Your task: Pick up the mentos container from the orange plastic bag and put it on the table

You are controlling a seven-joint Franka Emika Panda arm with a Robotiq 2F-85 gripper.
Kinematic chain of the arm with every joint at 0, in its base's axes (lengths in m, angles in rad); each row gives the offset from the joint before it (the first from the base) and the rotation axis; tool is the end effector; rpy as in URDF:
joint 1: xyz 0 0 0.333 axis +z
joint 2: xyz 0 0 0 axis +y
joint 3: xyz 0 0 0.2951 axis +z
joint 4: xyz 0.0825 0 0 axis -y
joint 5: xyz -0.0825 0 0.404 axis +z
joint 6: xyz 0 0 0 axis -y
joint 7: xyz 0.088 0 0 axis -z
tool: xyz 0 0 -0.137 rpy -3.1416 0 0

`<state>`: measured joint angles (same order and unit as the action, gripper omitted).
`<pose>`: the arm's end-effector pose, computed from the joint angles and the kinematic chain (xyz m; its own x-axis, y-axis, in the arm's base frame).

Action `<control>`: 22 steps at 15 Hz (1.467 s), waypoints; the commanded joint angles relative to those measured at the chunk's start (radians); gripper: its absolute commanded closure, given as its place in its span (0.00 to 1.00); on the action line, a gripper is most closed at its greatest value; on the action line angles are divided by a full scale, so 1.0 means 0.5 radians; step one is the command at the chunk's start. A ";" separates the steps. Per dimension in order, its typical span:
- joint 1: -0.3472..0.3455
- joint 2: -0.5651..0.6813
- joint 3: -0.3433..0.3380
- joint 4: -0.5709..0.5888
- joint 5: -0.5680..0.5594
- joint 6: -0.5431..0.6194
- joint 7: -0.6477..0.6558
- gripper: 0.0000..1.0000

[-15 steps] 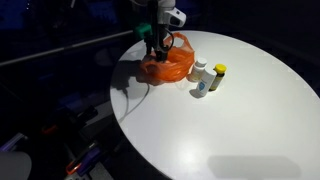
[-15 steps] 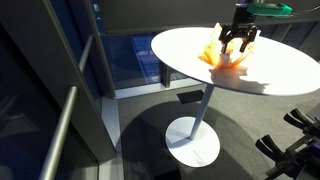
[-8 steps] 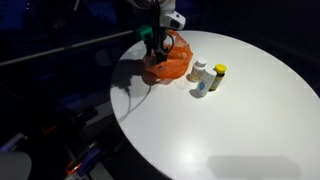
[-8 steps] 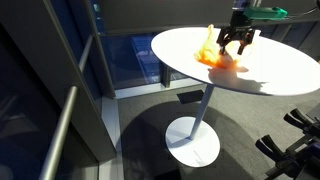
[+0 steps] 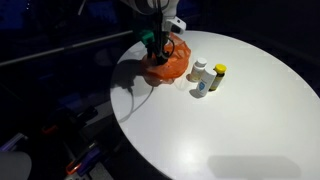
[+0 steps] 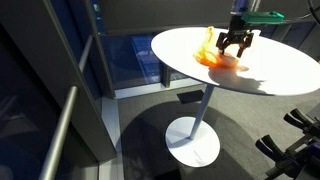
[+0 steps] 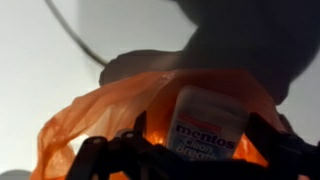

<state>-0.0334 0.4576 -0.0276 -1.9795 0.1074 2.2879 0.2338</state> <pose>0.5949 -0.0319 0.1586 0.9212 -0.3550 -0.1593 -0.3627 -0.9317 -0.0210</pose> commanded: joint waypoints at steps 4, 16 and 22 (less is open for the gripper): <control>0.002 0.037 -0.025 0.073 0.035 -0.077 0.012 0.30; 0.068 -0.344 -0.035 -0.003 -0.027 -0.072 0.061 0.58; 0.030 -0.517 -0.098 -0.046 -0.054 -0.169 0.115 0.58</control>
<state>-0.0094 0.2570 -0.0576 -1.9691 0.1055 2.2339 0.2538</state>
